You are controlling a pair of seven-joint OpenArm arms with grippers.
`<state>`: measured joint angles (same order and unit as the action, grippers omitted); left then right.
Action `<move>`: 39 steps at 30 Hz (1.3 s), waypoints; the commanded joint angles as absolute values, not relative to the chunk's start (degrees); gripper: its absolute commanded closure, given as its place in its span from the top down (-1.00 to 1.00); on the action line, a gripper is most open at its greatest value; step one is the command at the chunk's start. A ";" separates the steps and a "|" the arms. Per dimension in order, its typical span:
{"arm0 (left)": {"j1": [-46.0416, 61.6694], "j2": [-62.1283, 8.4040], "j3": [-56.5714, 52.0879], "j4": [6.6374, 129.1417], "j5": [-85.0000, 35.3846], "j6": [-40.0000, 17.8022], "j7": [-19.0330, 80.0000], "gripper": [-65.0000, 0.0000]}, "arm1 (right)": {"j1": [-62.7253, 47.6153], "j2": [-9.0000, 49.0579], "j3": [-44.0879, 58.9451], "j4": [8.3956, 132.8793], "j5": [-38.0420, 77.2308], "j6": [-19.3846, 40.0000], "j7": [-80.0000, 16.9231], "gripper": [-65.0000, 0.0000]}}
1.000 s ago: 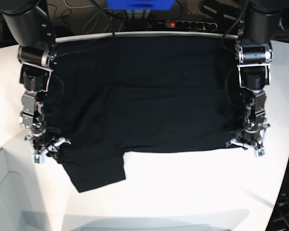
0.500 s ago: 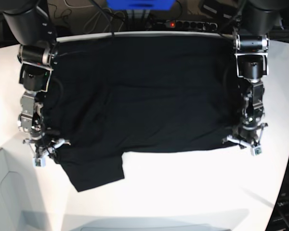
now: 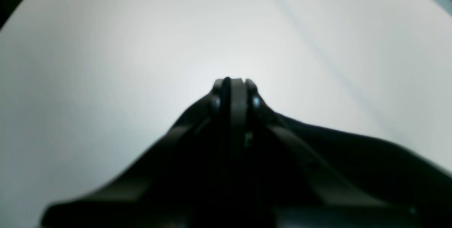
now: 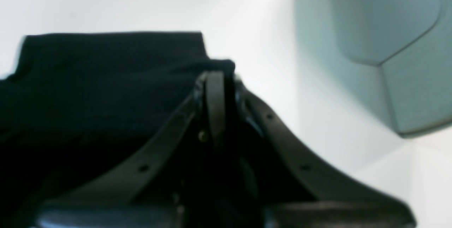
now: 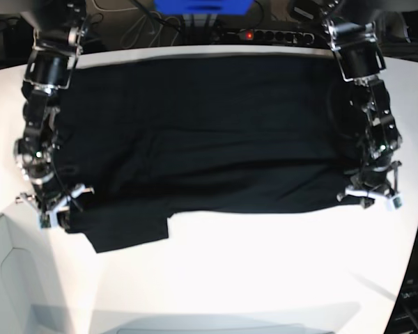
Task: Fold the T-shirt properly
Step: 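Fold the hem up over the shirt toward the collar with both grippers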
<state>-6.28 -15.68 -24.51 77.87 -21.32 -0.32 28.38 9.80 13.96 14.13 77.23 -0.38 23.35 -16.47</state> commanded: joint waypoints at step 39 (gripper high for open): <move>26.95 -7.08 -36.44 103.34 -21.32 -0.40 27.21 -1.00 | -19.91 8.31 28.62 100.44 -0.04 31.25 -15.08 -1.00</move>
